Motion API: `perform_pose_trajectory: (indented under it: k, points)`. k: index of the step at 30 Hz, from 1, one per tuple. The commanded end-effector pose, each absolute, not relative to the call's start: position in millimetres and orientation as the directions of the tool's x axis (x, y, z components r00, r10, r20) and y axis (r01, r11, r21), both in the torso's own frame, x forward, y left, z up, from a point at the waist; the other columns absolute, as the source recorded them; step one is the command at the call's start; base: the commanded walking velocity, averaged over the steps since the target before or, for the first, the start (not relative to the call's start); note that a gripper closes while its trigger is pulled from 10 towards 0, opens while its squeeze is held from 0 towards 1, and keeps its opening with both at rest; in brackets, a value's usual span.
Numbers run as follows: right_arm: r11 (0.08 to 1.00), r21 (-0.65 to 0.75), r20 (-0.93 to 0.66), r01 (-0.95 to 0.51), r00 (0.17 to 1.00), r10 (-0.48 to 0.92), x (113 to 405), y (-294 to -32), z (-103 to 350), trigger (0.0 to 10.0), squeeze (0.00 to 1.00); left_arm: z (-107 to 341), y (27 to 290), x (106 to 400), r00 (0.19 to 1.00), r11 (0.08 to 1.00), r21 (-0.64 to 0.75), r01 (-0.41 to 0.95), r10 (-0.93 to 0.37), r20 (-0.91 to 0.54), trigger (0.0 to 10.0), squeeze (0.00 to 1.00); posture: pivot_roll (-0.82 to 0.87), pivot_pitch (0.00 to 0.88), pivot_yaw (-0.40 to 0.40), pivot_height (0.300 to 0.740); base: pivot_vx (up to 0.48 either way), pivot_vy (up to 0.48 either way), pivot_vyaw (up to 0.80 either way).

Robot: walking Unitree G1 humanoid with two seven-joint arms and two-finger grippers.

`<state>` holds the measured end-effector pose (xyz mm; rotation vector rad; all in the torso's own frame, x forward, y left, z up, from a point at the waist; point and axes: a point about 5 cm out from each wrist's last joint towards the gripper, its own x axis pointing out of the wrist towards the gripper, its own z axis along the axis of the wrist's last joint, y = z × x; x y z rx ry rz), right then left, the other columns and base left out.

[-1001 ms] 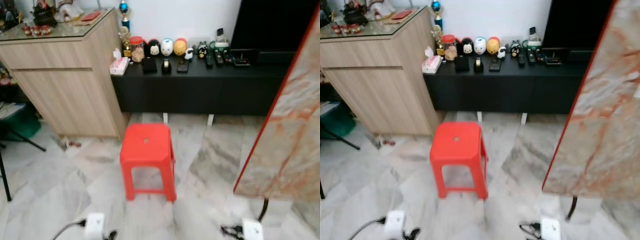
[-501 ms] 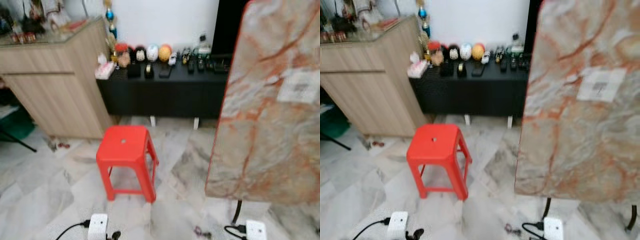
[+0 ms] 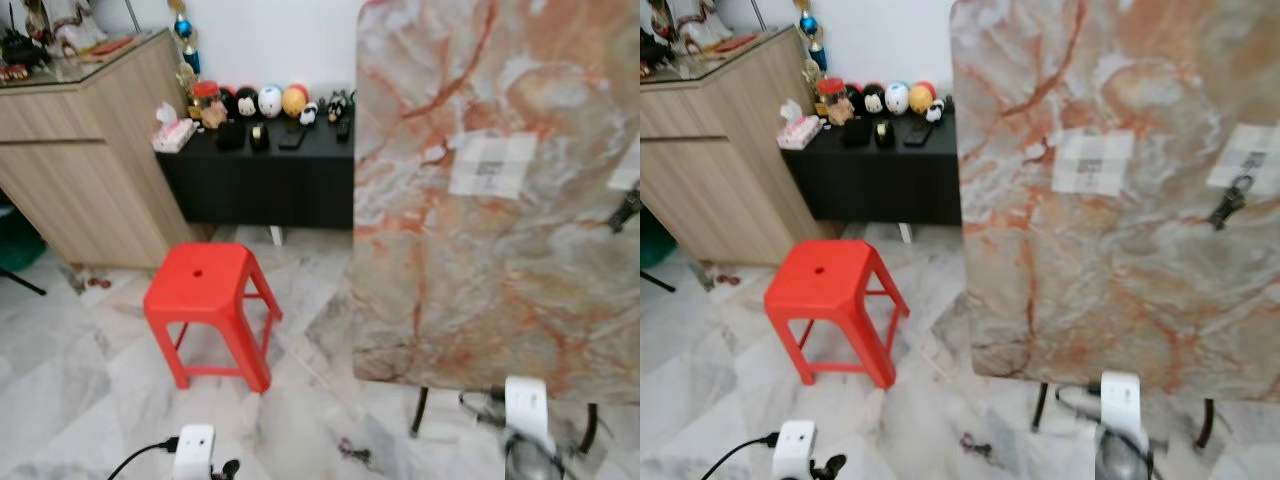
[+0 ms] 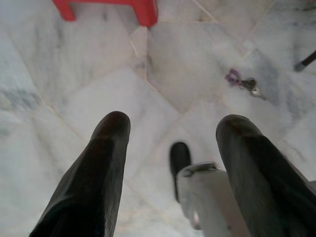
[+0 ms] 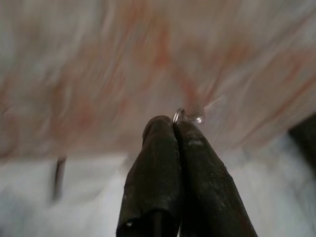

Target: Hang keys on a hook

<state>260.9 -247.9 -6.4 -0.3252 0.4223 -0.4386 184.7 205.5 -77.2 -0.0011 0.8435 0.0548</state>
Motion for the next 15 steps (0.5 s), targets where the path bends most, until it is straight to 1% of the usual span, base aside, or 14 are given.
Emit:
perform_pose_trajectory:
  k: [1, 2, 3, 5, 6, 7, 8, 10, 13, 15]
  points:
    - [0.832, -0.461, -0.155, 0.310, 0.894, -0.420, 282, -234, 16, 10.0, 0.00, -78, 212, 181, 0.650, 0.997, 0.037, -0.064, 0.070, -0.757, 10.0, 0.00, -0.01, 0.000, 0.041, 0.740, 0.000, 0.000, 0.00]
    - [0.813, -0.494, -0.030, 0.308, 0.928, -0.371, 294, -229, 36, 10.0, 0.00, -78, 212, 181, 0.650, 0.997, 0.036, -0.068, 0.072, -0.756, 10.0, 0.00, -0.01, 0.000, 0.040, 0.740, 0.000, 0.000, 0.00]
    - [0.813, -0.494, -0.030, 0.308, 0.928, -0.371, 294, -229, 36, 10.0, 0.00, -78, 212, 181, 0.650, 0.997, 0.036, -0.068, 0.072, -0.756, 10.0, 0.00, -0.01, 0.000, 0.040, 0.740, 0.000, 0.000, 0.00]
    - [0.698, -0.634, 0.094, 0.334, 0.929, -0.359, 299, -227, 48, 10.0, 0.00, -79, 211, 180, 0.651, 0.997, 0.036, -0.069, 0.072, -0.756, 10.0, 0.00, -0.01, 0.000, 0.035, 0.740, 0.000, 0.000, 0.00]
    - [0.652, -0.674, 0.133, 0.349, 0.924, -0.358, 300, -226, 51, 10.0, 0.00, -79, 211, 180, 0.651, 0.997, 0.036, -0.070, 0.073, -0.756, 10.0, 0.00, -0.01, 0.000, 0.035, 0.740, 0.000, 0.000, 0.00]
    - [0.652, -0.674, 0.133, 0.349, 0.924, -0.358, 300, -226, 51, 10.0, 0.00, -79, 211, 180, 0.651, 0.997, 0.036, -0.070, 0.073, -0.756, 10.0, 0.00, -0.01, 0.000, 0.035, 0.740, 0.000, 0.000, 0.00]
    - [0.580, -0.701, 0.212, 0.414, 0.899, -0.384, 298, -229, 58, 10.0, 0.00, -79, 211, 180, 0.651, 0.997, 0.036, -0.071, 0.074, -0.755, 10.0, 0.00, -0.01, 0.000, 0.035, 0.740, 0.000, 0.000, 0.00]
    - [0.555, -0.703, 0.250, 0.444, 0.886, -0.391, 297, -230, 61, 10.0, 0.00, -79, 211, 179, 0.651, 0.997, 0.035, -0.072, 0.074, -0.755, 10.0, 0.00, -0.01, 0.000, 0.036, 0.740, 0.000, 0.000, 0.00]
    - [0.494, -0.725, 0.374, 0.480, 0.877, -0.302, 299, -217, 71, 10.0, 0.00, -79, 213, 179, 0.652, 0.997, 0.037, -0.074, 0.077, -0.754, 10.0, 0.00, -0.01, 0.000, 0.038, 0.740, 0.000, 0.000, 0.00]
    - [0.486, -0.725, 0.392, 0.488, 0.873, -0.291, 299, -215, 73, 10.0, 0.00, -79, 213, 179, 0.653, 0.996, 0.038, -0.075, 0.078, -0.753, 10.0, 0.00, -0.01, 0.000, 0.038, 0.740, 0.000, 0.000, 0.00]
